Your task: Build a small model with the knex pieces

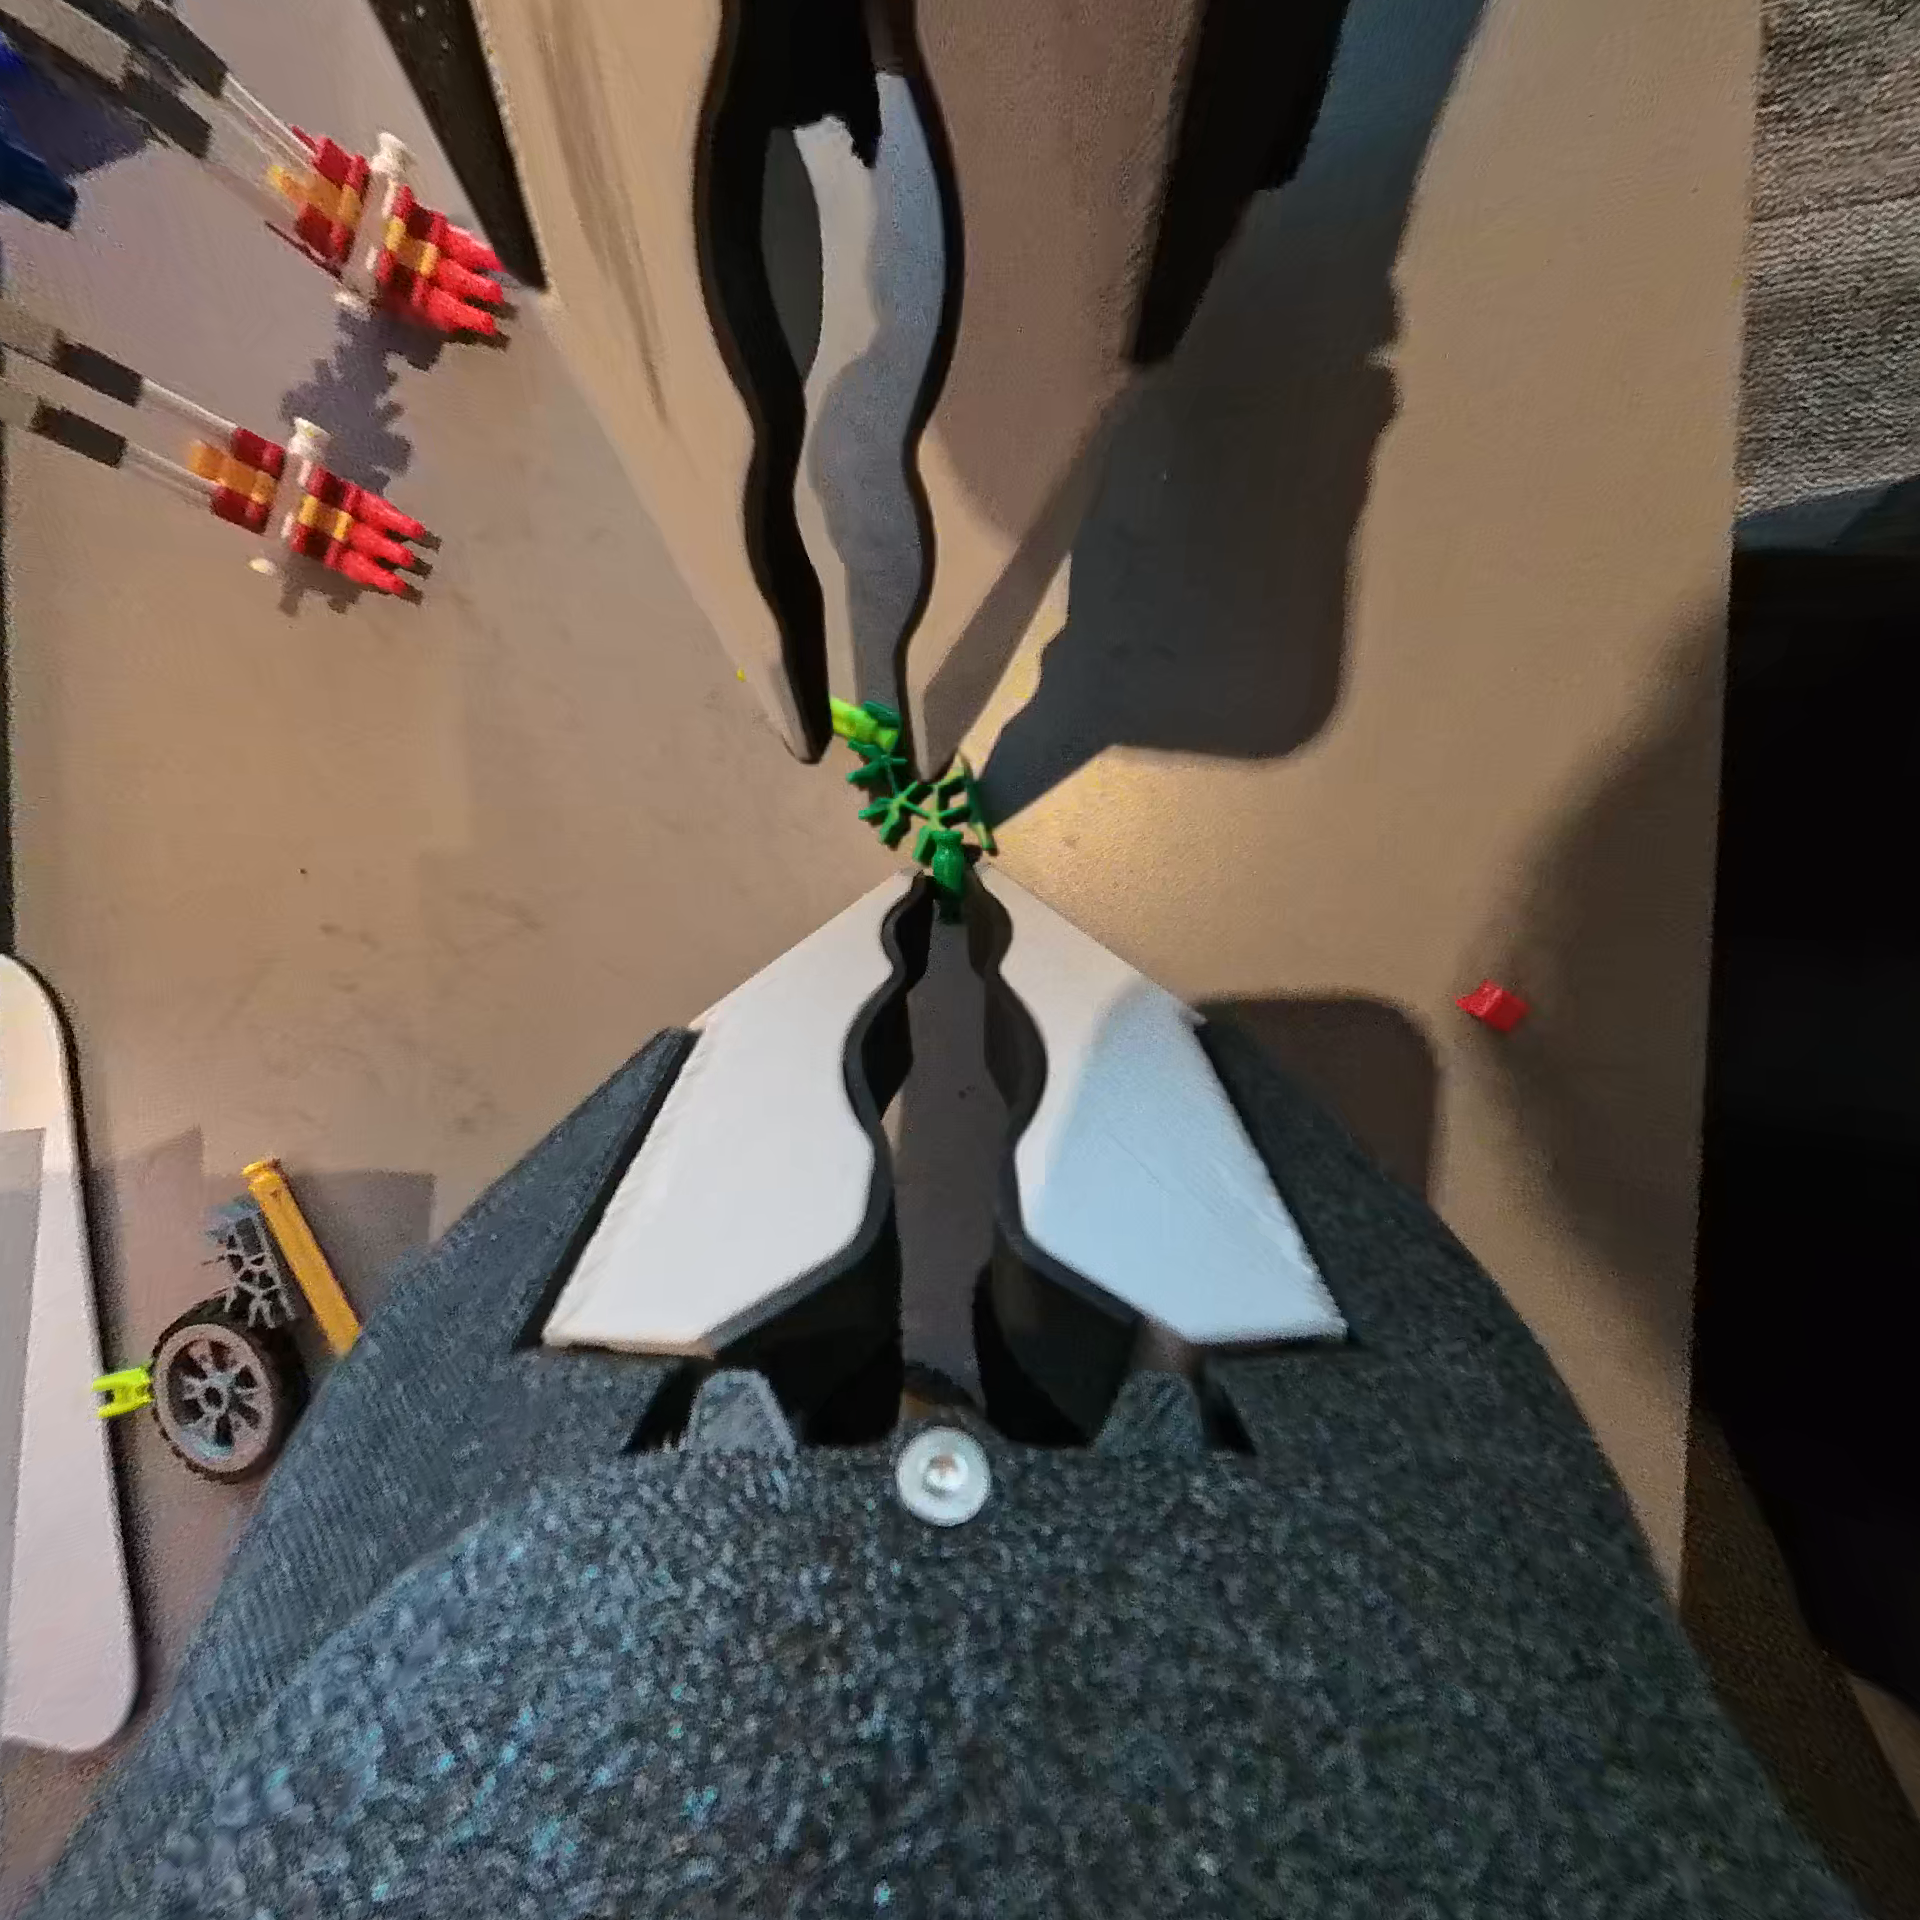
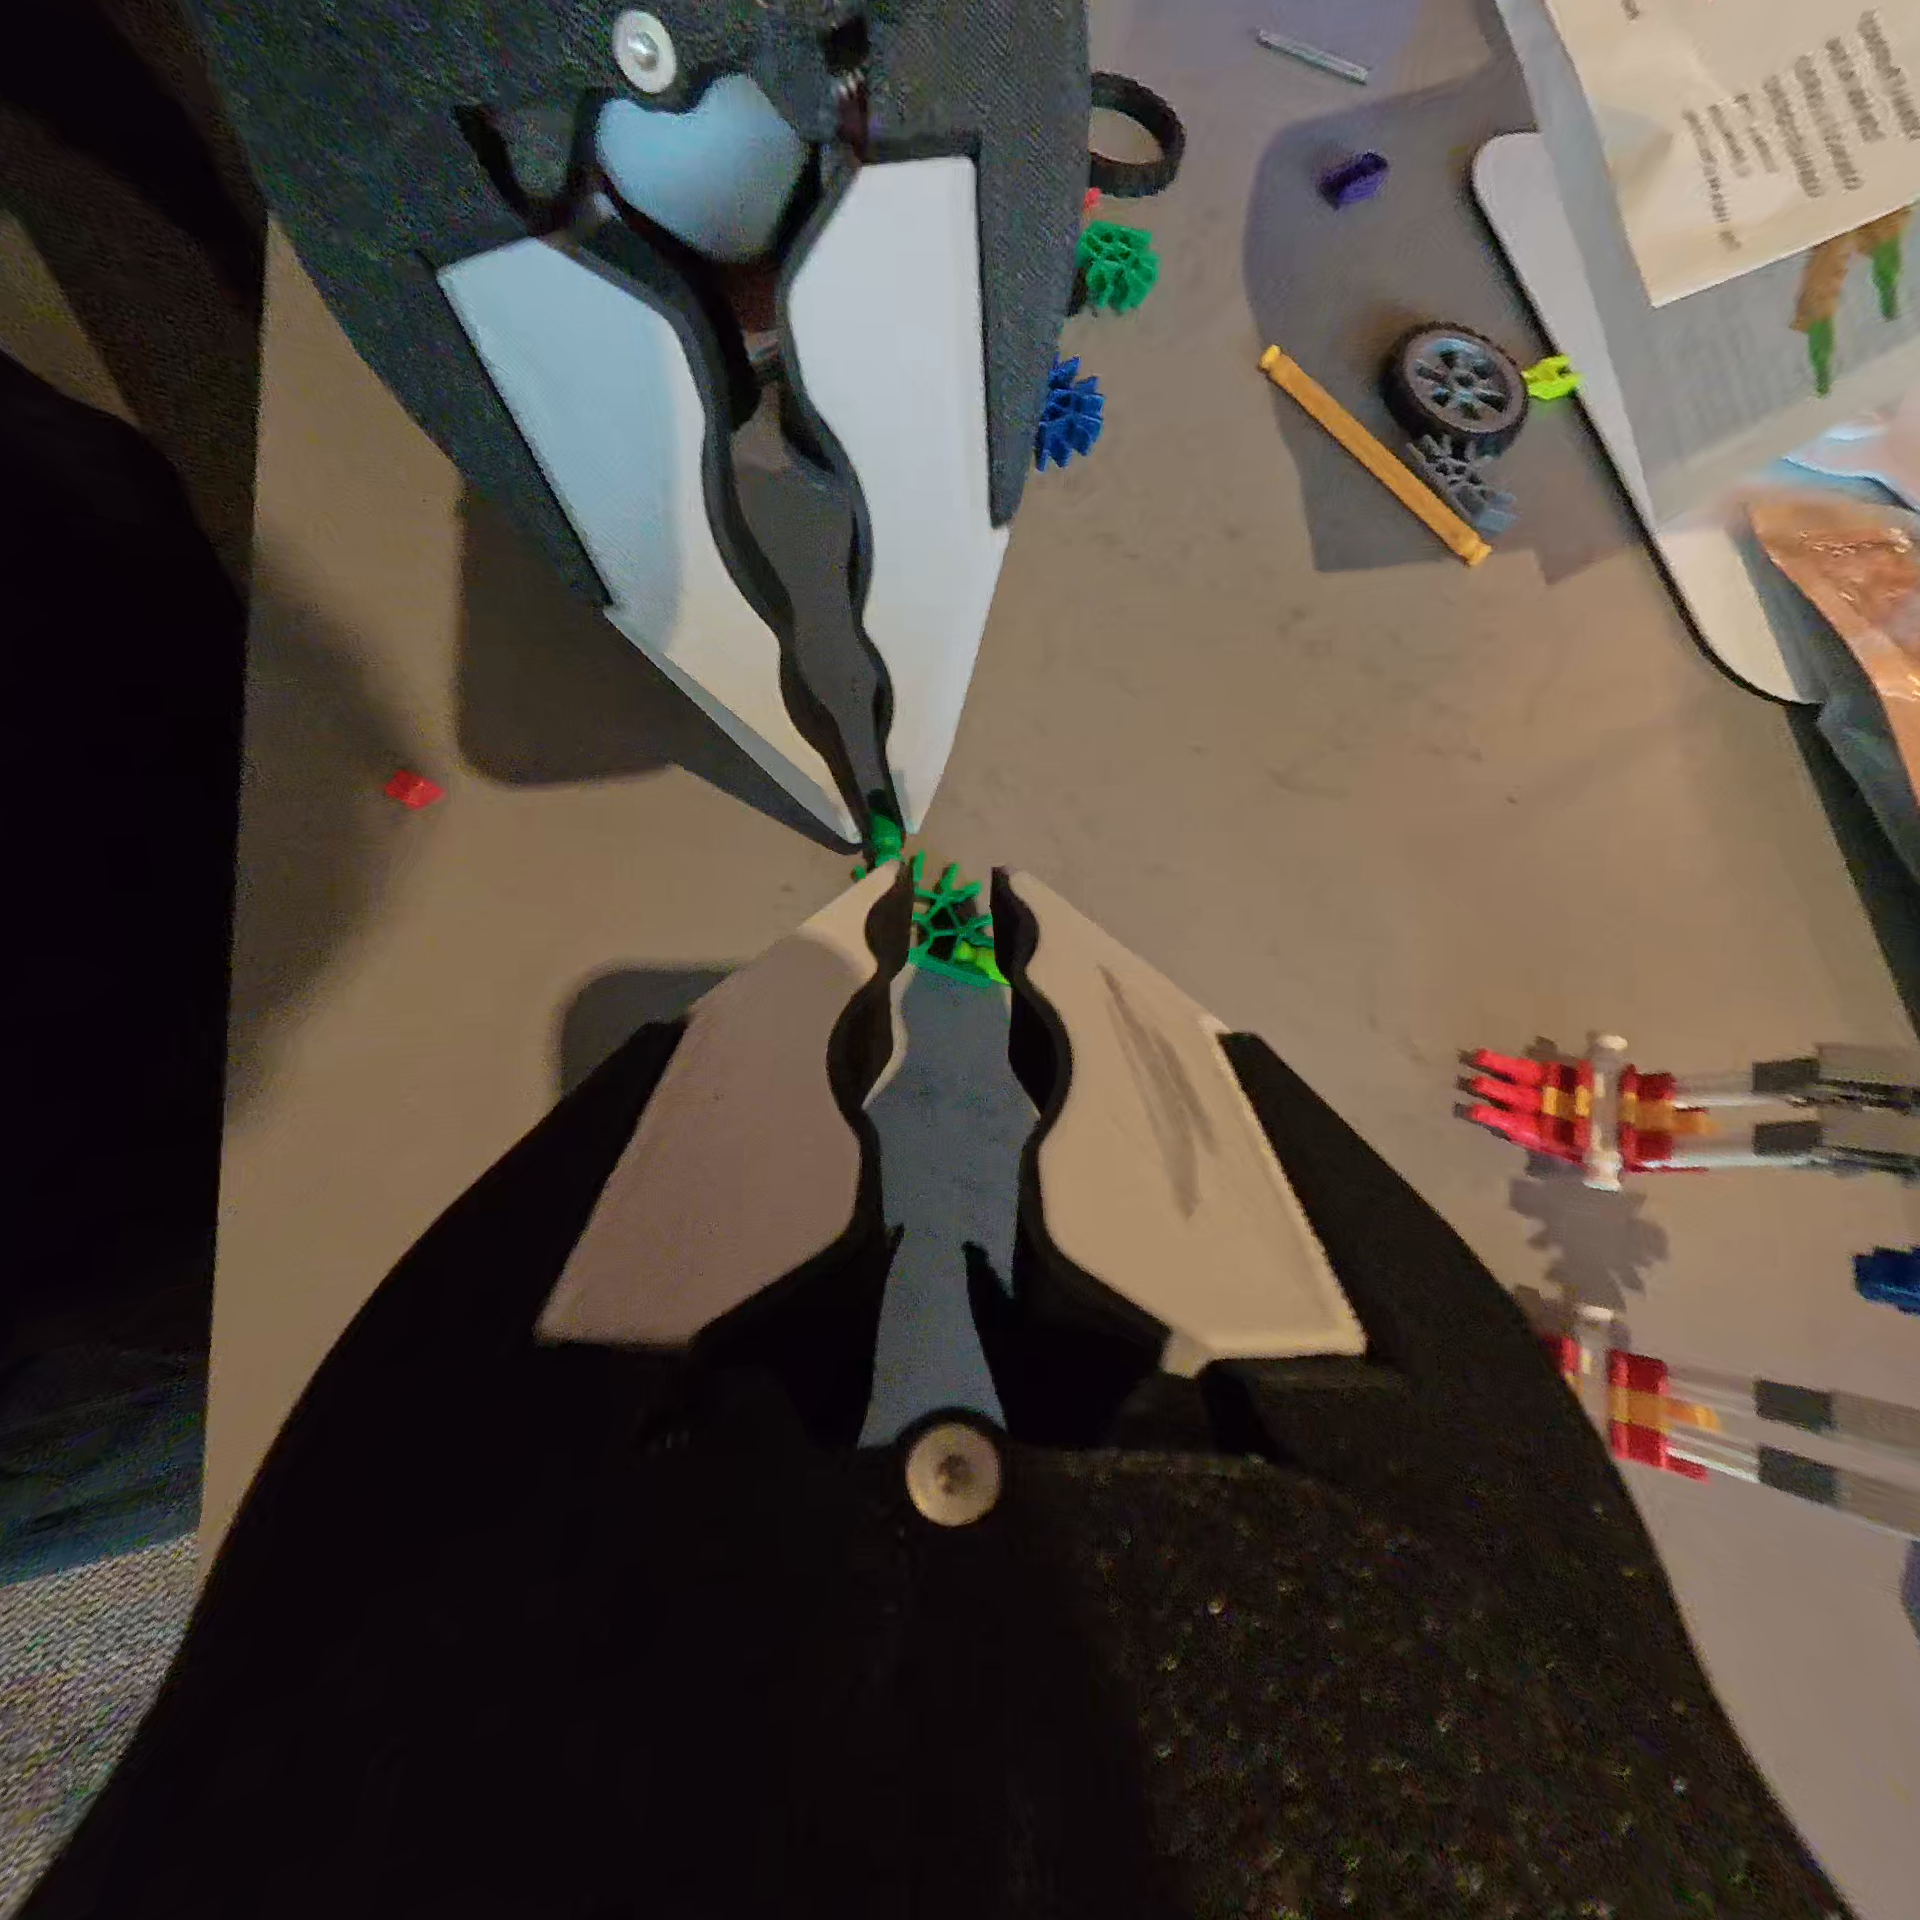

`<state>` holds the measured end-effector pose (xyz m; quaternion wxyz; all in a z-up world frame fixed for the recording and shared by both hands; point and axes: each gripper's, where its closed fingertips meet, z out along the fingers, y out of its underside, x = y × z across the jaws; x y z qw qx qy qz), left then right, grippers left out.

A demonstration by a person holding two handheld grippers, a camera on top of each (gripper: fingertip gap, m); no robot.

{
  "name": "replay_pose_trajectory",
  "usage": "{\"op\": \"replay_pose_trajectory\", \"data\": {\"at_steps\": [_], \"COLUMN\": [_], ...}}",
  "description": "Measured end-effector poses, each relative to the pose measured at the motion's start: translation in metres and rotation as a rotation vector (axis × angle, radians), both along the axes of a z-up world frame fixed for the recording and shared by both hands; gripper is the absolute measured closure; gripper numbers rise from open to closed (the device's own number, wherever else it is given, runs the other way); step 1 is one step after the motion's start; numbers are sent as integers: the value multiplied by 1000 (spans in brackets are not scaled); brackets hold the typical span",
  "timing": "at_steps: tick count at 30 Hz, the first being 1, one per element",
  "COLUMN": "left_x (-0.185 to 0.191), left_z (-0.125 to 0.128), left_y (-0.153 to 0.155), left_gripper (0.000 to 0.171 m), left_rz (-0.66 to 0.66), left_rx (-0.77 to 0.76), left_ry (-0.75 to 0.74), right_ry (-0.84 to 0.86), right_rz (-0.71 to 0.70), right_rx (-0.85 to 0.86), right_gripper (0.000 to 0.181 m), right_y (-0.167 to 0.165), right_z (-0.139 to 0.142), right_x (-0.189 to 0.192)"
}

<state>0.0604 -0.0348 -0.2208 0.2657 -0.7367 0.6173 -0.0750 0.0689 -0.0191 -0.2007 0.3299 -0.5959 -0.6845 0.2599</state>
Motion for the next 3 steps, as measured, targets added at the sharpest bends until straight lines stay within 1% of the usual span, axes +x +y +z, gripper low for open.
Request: {"op": "replay_pose_trajectory", "data": {"at_steps": [3], "left_x": [0], "left_z": [-2], "left_y": [0], "left_gripper": [166], "left_rz": [5], "left_rx": [-11], "left_ry": [7], "right_ry": [-13], "right_rz": [3], "right_rx": [-13], "right_gripper": [168], "right_y": [0], "right_z": [-4], "right_x": [0]}}
